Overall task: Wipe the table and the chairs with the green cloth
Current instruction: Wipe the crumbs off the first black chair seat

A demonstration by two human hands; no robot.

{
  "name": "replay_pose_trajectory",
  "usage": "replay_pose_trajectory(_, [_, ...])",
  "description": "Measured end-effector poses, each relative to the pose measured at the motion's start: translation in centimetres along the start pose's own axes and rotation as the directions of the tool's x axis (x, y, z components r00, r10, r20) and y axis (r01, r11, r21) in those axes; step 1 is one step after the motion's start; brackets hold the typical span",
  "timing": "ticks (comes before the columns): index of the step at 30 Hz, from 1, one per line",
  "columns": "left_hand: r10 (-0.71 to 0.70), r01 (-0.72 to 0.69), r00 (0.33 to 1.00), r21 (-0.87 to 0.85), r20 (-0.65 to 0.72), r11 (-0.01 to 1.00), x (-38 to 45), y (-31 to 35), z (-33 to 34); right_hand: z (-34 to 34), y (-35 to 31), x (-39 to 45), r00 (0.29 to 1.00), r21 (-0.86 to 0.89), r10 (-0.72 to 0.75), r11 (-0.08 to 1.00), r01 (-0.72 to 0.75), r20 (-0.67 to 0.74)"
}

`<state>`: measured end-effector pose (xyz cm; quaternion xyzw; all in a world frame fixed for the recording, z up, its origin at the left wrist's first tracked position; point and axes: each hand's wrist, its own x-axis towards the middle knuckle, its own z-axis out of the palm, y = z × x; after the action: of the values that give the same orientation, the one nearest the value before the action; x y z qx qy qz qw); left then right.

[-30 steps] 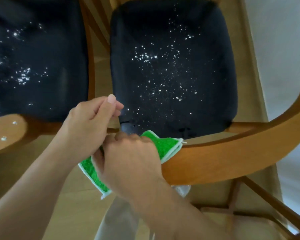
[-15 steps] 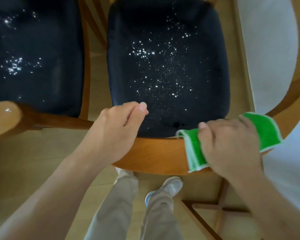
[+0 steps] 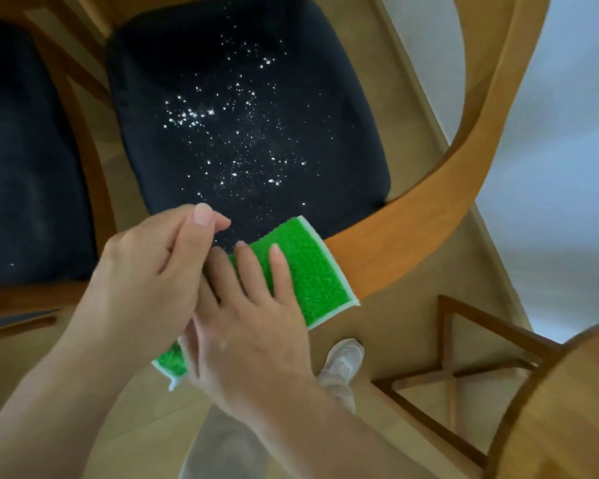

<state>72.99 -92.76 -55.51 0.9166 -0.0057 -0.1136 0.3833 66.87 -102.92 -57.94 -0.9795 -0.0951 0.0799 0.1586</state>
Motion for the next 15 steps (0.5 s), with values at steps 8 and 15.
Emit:
replay_pose_trajectory(8, [0.198,-0.19,0.975,-0.083,0.102,0.978,-0.2,5.7,5.1,-2.9,14.4,-0.4,0.907,-0.002,0.396,0.916,-0.4,-0.14])
replay_pose_trajectory(15, [0.125,-0.123,0.986,-0.023,0.106,0.992,0.3,6.4,6.4,0.2,5.9,-2.3,0.685,0.654,0.714,0.589,-0.475,-0.146])
